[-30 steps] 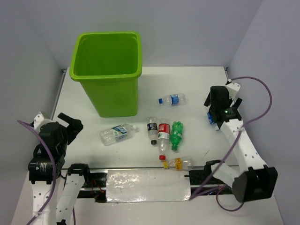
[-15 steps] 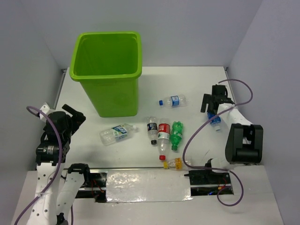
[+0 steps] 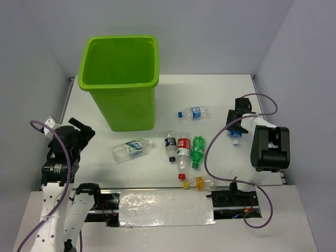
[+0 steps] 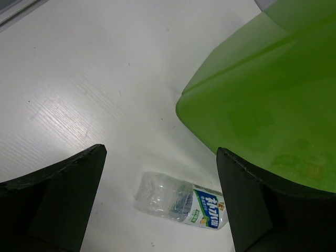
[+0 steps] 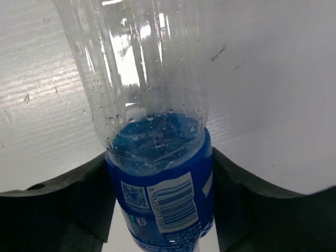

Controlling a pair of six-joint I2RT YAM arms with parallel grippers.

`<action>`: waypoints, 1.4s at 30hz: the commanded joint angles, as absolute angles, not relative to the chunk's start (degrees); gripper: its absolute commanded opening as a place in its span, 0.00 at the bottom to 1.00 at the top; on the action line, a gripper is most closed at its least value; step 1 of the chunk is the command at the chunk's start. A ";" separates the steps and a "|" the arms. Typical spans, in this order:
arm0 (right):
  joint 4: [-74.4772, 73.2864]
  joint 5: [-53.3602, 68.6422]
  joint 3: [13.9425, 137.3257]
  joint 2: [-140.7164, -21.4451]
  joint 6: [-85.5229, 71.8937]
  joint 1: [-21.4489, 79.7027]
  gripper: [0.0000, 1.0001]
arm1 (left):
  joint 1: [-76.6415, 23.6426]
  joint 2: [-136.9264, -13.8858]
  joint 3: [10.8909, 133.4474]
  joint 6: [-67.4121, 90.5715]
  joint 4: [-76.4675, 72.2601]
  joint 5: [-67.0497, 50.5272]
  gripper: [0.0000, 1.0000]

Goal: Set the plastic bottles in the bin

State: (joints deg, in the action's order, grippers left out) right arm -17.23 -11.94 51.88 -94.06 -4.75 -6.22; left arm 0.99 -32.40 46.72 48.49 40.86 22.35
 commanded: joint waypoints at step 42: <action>-22.67 12.84 129.48 -102.50 5.79 43.77 1.00 | 1.23 -29.71 35.96 40.52 29.45 -1.67 0.99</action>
State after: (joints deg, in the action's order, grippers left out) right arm -21.08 12.84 131.76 -112.36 2.70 43.53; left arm 0.99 -29.85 37.36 42.81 34.20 1.83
